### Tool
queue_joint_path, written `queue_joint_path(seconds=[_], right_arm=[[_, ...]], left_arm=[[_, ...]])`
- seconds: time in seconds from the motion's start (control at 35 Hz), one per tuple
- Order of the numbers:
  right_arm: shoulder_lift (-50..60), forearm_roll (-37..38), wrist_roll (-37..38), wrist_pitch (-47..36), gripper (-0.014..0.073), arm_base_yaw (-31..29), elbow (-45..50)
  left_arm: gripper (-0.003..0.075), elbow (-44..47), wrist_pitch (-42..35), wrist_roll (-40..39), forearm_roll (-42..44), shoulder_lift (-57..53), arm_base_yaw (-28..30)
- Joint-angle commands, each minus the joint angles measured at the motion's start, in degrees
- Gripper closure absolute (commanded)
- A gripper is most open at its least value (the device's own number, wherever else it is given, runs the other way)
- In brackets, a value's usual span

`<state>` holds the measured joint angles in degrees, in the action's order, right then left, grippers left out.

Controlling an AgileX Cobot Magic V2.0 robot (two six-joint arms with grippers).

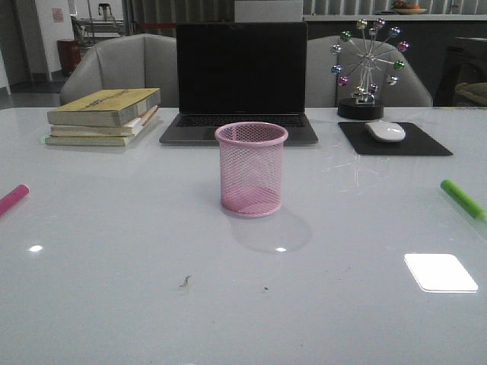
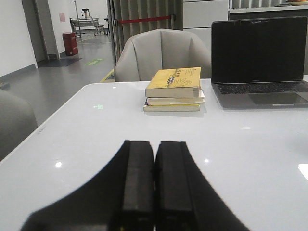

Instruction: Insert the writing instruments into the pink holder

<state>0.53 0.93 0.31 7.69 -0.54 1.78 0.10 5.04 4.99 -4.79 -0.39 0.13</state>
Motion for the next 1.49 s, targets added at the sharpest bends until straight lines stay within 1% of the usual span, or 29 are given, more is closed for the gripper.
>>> queue_joint_path(seconds=[0.0,0.54,0.63,1.09,1.23,1.37,1.46], right_arm=[[0.8,0.7,-0.3,-5.1,0.0542,-0.2,-0.4],[0.8,0.7,-0.3,-5.1,0.0542,-0.2,-0.4],[0.8,0.7,-0.3,-5.1,0.0542,-0.2,-0.4],[0.8,0.7,-0.3,-5.4,0.0542,-0.2,-0.4],[0.8,0.7,-0.3,-6.4,0.0542,-0.2,-0.4],[0.8,-0.9,-0.3,-8.8,0.0542,-0.2,-0.4],[0.8,-2.5,-0.3,-10.8,0.0542,-0.2,-0.4]], left_arm=[[0.062,-0.2,-5.0,0.1,-0.1,-1.0,0.2],[0.062,-0.2,-5.0,0.1,-0.1,-1.0,0.2],[0.062,-0.1,-5.0,0.7,3.1,-1.0,0.2],[0.062,-0.1,-5.7,0.7,3.3,-1.0,0.2],[0.062,-0.1,-8.1,0.7,0.7,-1.0,0.2],[0.062,-0.1,-12.8,0.7,-3.4,-1.0,0.2],[0.062,-0.1,-17.4,0.7,-5.0,-1.0,0.2]])
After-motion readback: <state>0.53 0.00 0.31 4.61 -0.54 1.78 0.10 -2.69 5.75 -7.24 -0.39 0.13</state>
